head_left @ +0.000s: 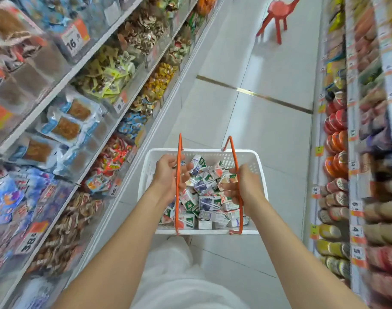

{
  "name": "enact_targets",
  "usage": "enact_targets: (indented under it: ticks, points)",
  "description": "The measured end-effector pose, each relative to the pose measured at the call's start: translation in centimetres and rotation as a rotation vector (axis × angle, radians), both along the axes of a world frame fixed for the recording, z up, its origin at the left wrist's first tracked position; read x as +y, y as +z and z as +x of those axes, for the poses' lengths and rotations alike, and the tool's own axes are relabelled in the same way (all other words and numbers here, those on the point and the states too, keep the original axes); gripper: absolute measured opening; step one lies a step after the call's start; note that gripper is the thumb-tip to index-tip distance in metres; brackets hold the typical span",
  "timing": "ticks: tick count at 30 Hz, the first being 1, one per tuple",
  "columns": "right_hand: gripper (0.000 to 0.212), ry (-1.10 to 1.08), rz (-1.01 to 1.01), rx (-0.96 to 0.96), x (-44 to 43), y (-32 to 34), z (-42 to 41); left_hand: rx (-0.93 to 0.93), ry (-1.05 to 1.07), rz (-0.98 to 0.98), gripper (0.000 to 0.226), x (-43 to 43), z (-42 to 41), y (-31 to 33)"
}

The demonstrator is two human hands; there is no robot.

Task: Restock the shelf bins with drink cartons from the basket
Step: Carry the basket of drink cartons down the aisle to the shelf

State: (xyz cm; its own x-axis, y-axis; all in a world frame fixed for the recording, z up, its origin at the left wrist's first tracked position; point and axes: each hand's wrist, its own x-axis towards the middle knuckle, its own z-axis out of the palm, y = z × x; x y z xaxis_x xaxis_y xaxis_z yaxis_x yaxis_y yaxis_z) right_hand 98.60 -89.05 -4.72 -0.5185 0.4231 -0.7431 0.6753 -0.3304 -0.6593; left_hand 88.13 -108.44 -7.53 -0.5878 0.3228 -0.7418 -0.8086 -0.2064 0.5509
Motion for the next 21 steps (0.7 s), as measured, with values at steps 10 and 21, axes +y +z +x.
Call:
enact_targets:
  ticks: [10,21]
  points:
    - [0.036,-0.171,0.086,0.068,18.2,2.8,-21.3,0.033,-0.192,-0.027,0.040,20.5,-25.3,3.3]
    - [0.047,-0.267,-0.191,0.170,41.9,3.0,-46.2,0.103,-0.240,-0.065,0.044,44.5,-50.7,5.4]
